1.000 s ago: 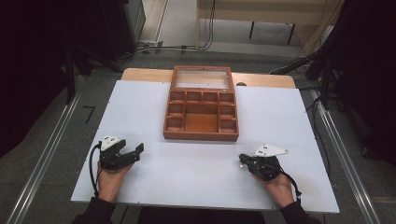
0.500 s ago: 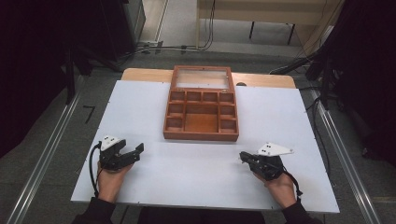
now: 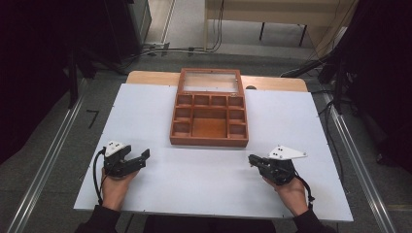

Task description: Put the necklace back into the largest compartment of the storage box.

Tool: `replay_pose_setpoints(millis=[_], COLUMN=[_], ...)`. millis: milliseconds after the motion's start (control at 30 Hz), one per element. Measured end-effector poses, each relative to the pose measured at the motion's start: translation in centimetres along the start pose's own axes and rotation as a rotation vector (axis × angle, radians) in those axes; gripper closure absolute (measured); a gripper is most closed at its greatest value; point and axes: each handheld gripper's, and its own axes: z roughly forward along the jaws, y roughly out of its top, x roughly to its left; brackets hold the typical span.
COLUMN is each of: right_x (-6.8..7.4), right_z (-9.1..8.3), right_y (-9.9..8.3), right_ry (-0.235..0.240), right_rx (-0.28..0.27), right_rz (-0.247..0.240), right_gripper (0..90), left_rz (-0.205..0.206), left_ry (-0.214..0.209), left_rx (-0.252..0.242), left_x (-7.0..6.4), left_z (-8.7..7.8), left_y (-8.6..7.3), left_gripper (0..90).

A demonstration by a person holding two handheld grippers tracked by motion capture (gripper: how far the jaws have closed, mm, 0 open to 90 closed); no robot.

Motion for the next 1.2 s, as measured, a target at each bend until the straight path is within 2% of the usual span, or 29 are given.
replay_pose_setpoints(millis=[700,1200], right_x=[1.3,1.7], right_z=[1.3,2.2], right_y=[2.8,4.3], right_ry=[0.035,0.047], right_rx=[-0.028,-0.043], right_rz=[-0.028,-0.039], right_gripper=[84.2,84.2], left_rz=[0.0,-0.002], left_ry=[-0.004,-0.004], left_rx=[0.0,0.0], left_x=[0.0,0.0], left_z=[0.0,0.0], left_y=[0.0,0.0], left_gripper=[23.3,23.3])
